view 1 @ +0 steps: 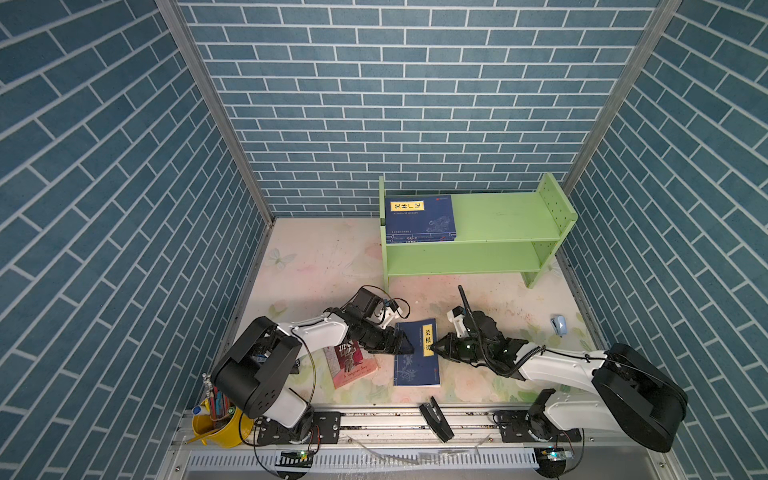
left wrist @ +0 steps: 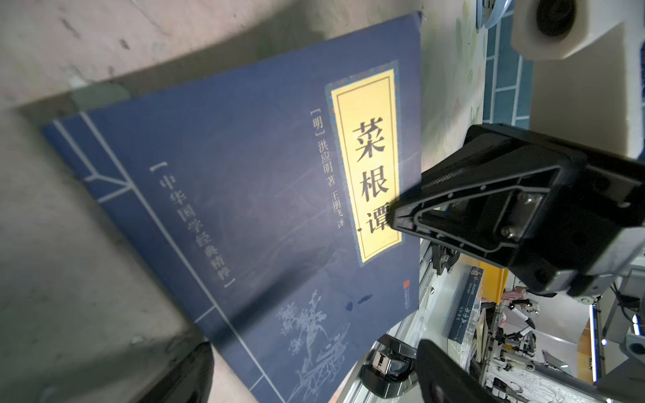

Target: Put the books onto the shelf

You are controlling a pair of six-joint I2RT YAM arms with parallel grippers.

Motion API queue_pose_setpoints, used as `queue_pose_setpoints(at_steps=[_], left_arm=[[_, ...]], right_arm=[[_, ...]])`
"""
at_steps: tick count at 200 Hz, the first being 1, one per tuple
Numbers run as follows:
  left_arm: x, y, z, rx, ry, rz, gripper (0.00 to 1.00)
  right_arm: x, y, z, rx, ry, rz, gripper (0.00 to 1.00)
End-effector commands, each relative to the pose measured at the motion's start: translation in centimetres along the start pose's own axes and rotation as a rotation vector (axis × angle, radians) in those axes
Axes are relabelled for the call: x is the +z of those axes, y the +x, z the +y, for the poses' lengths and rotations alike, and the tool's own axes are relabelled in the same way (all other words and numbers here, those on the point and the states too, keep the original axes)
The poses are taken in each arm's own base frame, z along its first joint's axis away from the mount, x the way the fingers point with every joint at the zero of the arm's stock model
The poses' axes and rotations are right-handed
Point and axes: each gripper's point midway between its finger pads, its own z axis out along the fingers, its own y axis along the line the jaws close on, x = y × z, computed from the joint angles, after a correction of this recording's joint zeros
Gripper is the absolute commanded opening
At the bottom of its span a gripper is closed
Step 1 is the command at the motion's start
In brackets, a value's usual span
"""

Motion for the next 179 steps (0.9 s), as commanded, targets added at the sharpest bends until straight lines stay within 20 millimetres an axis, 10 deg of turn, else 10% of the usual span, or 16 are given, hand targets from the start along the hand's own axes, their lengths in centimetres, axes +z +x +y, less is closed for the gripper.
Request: queue_pose_setpoints(at_steps=[1, 53, 111, 179], left_arm=[[-1.7, -0.8, -1.3, 0.094, -0.02, -0.042, 0.93], [-6.0, -3.3, -1.7, 0.042, 0.026, -0.196, 0.83], [-5.7, -2.8, -1.3, 0.051, 0.068, -0.209, 0.94], [-6.3, -3.6, -4.8, -0.008, 0.278, -0.207, 0.83]], right_arm=[[-0.8, -0.4, 1.5, -0.026, -0.058, -0.032, 0.0], [-3.1, -1.4, 3.9, -0.072, -0.101, -0.068, 0.0], [-5.9, -2.5, 6.9, -0.106, -0.18, -0.104, 0.0], [-8.2, -2.9, 10.8, -0.16, -0.319, -0.098, 0.0]])
